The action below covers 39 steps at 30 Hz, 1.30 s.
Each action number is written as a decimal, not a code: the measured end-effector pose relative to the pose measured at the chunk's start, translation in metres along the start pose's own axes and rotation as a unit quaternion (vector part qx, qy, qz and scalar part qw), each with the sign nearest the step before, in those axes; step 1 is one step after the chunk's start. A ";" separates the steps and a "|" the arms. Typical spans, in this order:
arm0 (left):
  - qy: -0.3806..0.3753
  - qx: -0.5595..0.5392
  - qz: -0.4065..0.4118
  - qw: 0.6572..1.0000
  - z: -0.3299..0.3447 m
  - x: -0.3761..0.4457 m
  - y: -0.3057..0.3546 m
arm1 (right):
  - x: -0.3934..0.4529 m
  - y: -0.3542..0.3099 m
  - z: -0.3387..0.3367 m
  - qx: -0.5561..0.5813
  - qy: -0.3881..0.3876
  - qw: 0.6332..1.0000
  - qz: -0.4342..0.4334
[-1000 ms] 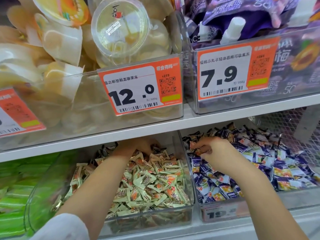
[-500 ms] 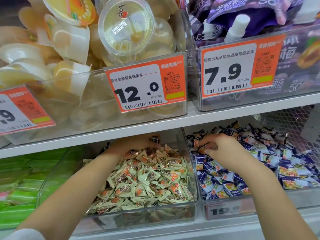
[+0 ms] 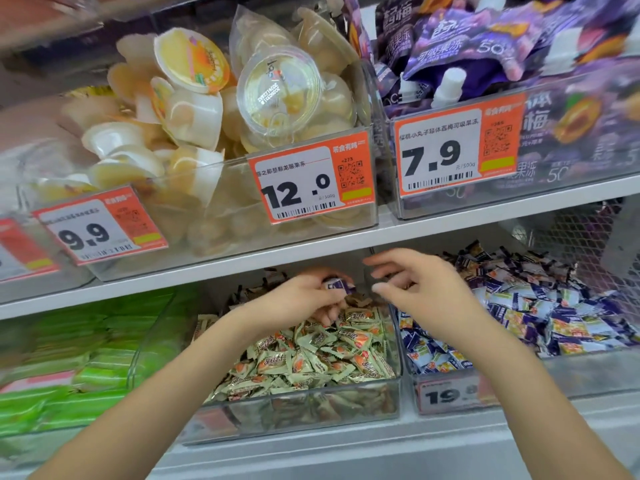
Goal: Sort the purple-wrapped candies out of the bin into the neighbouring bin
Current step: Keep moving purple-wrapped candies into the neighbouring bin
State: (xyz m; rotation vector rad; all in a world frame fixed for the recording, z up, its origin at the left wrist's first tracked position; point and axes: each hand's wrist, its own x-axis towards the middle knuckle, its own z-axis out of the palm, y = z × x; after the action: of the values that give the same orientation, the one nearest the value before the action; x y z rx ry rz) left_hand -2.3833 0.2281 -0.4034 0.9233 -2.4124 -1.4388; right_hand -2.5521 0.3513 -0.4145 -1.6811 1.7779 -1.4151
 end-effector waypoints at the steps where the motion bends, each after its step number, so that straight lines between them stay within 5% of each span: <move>1: -0.009 -0.007 0.008 1.000 0.005 -0.004 0.003 | -0.004 -0.005 0.004 0.023 -0.018 1.000 -0.011; 5: 0.026 0.060 0.083 0.994 0.026 -0.013 0.015 | -0.009 -0.010 0.017 0.085 -0.041 0.995 -0.026; 12: 0.149 0.065 0.148 0.976 0.044 0.003 0.034 | -0.008 0.002 0.002 0.185 0.089 0.978 0.031; 16: 0.189 0.125 0.131 0.965 0.038 0.016 0.021 | -0.011 0.025 -0.016 0.009 0.175 0.980 0.094; 19: 0.222 0.155 0.076 0.960 0.014 0.021 -0.013 | -0.017 0.039 -0.022 -0.109 0.117 0.980 0.121; 22: 0.181 0.207 0.019 0.961 -0.011 0.037 -0.044 | -0.015 0.039 -0.020 -0.146 0.103 0.977 0.117; 26: 0.039 0.357 -0.025 0.933 -0.029 0.064 -0.061 | -0.011 0.039 -0.016 -0.137 0.081 0.977 0.142; 31: -0.104 0.380 -0.104 0.913 -0.034 0.084 -0.068 | -0.005 0.038 -0.011 -0.134 0.055 0.978 0.149; 39: 0.033 0.339 -0.048 0.939 -0.024 0.070 -0.068 | 0.009 0.035 0.000 -0.129 0.058 0.982 0.125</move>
State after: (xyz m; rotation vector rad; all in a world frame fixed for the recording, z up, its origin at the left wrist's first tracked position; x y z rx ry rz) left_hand -2.3996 0.1459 -0.4596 1.2010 -2.8841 -0.5499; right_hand -2.5744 0.3368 -0.4386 -1.4459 2.2320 -1.2382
